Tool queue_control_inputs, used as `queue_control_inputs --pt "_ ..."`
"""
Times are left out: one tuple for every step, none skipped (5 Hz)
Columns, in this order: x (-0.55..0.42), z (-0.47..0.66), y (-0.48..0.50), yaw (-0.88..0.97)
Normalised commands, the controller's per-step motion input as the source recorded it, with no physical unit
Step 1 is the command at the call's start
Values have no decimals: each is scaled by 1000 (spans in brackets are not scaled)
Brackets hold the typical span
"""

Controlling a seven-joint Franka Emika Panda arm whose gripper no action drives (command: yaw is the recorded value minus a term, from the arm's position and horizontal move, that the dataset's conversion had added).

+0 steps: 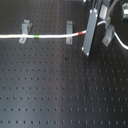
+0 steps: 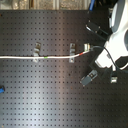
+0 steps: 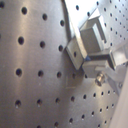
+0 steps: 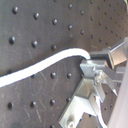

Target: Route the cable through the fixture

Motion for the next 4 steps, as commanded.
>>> queue_control_inputs --pt "222 -618 -211 0" --pt "210 -590 -196 60" --pt "97 -187 -80 266" --pt "-86 1 86 606"
